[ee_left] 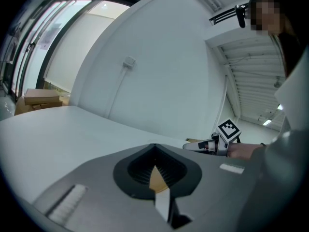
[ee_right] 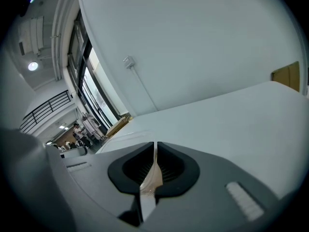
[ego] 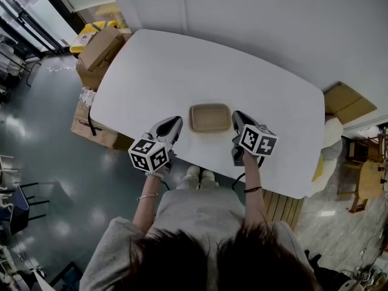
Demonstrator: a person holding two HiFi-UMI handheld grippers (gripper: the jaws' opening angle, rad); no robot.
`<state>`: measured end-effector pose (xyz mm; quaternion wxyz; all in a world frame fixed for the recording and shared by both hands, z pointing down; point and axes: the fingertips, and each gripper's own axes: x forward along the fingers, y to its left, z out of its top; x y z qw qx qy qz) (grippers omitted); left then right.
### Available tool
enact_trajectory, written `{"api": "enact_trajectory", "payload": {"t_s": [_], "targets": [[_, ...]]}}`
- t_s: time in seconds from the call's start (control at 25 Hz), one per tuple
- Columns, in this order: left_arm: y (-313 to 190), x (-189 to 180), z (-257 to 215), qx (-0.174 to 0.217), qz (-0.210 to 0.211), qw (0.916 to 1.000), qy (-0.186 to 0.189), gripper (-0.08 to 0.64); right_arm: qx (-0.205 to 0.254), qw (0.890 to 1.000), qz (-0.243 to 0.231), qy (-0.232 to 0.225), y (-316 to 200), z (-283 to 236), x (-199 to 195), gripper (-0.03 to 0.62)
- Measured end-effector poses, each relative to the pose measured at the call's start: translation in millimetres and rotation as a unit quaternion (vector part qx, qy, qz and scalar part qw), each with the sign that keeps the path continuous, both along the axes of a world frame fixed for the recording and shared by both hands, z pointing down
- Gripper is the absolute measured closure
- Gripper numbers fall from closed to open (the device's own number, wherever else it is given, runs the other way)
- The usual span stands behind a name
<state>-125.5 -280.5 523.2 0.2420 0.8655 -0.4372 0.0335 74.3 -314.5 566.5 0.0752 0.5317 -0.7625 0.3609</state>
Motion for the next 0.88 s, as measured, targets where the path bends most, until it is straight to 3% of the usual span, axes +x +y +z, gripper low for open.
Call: {"api": "enact_trajectory", "payload": {"t_s": [0.88], "targets": [[34.1, 3.0, -55.7, 0.062, 0.0, 0.9981, 0.009, 0.569, 0.063, 0.996, -0.05, -0.036, 25.0, -63.4, -4.3, 0.559]]}}
